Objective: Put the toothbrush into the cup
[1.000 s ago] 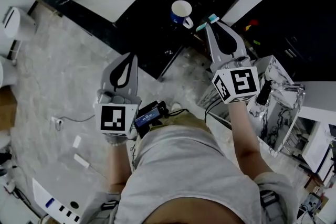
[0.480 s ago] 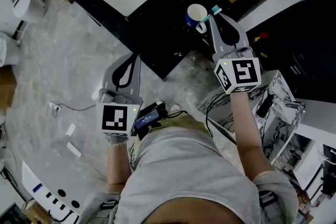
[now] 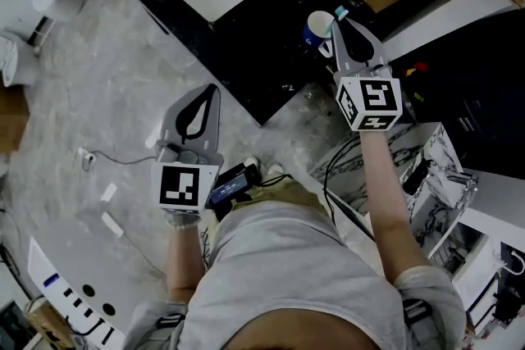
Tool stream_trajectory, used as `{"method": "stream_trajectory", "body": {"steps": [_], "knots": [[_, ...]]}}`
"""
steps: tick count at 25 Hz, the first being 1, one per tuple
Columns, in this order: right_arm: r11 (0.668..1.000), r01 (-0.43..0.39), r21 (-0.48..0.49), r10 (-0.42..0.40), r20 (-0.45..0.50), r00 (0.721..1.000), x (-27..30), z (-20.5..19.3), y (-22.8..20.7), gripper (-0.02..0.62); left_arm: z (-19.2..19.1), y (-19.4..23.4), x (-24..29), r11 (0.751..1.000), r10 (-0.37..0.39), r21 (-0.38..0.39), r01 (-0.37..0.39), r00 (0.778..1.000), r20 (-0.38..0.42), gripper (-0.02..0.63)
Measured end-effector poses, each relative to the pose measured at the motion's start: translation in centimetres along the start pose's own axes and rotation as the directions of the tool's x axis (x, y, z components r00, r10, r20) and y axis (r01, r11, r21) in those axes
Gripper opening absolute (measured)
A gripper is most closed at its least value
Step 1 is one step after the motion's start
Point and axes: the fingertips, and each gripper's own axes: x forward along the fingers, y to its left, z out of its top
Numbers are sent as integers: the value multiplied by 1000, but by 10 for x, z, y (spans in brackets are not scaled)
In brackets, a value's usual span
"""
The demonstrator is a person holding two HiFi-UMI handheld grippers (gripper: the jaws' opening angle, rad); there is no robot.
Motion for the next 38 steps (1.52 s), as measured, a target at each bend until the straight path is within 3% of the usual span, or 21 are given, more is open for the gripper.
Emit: {"method": "stream_trajectory", "body": {"steps": [14,38], "knots": [[999,-4,32,8,-127,992,6,-55,7,29,-5,7,-6,1000,22,-9,-22,1000,-17,14],[997,4,76,12,-210,978,-2,-87,18,46,-14,0,-10,1000,8,-21,-9,999,-40,13]]}}
